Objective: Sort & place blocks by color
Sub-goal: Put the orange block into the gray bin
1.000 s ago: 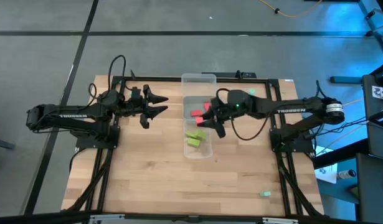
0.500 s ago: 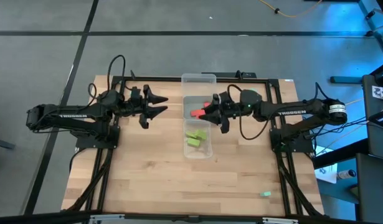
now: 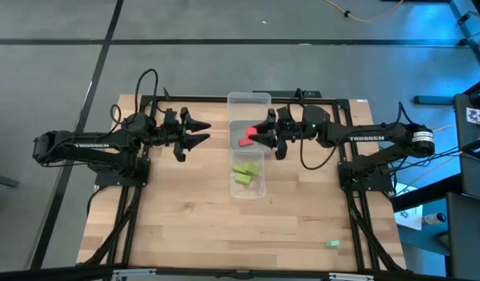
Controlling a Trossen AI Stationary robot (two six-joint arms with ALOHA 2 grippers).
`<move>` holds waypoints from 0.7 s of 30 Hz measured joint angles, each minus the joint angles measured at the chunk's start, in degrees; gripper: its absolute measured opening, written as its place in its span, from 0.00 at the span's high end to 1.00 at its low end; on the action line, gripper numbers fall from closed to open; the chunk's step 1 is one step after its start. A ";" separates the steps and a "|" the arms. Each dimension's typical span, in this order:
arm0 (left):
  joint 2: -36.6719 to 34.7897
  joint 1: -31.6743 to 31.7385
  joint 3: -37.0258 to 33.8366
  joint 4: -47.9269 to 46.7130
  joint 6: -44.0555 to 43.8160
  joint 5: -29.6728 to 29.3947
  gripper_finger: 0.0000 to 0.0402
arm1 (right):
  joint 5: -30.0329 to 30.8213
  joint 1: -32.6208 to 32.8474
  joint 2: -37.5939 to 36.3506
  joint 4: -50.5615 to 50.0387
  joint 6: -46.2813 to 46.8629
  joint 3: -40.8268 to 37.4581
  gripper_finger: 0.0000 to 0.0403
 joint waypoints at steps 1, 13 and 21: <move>0.00 0.00 0.00 0.00 0.00 0.00 0.55 | -0.04 0.01 0.00 -0.05 0.04 0.00 0.66; 0.00 0.04 0.00 0.00 -0.02 -0.07 0.55 | -0.70 0.02 0.00 -1.40 -0.22 0.00 0.66; 0.00 0.04 0.00 0.00 -0.02 -0.52 0.55 | -1.23 0.02 0.02 -3.29 0.23 0.00 0.66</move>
